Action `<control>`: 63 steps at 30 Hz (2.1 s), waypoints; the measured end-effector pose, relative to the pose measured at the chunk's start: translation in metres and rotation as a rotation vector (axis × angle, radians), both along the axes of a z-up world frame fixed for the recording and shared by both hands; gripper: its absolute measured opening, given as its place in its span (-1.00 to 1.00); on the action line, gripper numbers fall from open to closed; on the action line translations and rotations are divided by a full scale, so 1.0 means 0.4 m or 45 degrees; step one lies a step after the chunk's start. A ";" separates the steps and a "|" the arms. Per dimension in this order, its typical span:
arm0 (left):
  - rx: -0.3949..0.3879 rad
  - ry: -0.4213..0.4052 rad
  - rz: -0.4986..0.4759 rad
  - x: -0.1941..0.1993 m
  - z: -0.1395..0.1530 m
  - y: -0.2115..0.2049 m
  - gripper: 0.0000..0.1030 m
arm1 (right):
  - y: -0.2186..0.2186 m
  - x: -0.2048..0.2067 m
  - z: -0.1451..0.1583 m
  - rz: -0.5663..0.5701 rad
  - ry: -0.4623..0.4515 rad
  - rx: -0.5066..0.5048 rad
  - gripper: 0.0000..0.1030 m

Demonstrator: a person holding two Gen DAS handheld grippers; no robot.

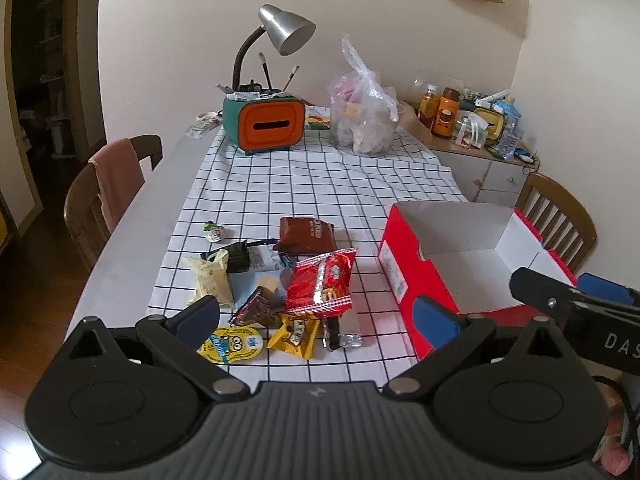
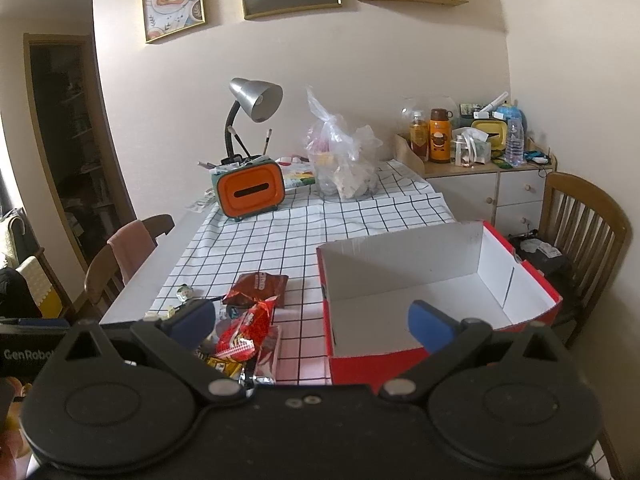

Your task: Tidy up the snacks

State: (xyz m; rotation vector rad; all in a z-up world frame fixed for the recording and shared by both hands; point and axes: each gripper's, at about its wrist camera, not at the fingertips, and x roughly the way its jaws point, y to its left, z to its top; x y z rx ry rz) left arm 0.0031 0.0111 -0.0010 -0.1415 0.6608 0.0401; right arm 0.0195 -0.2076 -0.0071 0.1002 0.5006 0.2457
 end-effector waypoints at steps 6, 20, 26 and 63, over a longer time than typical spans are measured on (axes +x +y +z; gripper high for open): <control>0.010 -0.014 -0.004 -0.003 0.002 -0.005 1.00 | 0.003 0.003 0.000 0.019 0.002 0.001 0.99; 0.006 -0.019 -0.014 -0.003 0.006 -0.005 1.00 | 0.009 -0.004 0.003 0.052 -0.020 0.008 0.99; 0.020 -0.019 -0.011 -0.003 0.008 -0.006 1.00 | 0.012 -0.008 0.005 0.053 -0.031 -0.005 0.99; -0.021 0.127 0.125 0.045 -0.091 0.128 1.00 | 0.121 0.064 -0.073 0.193 0.063 -0.163 0.86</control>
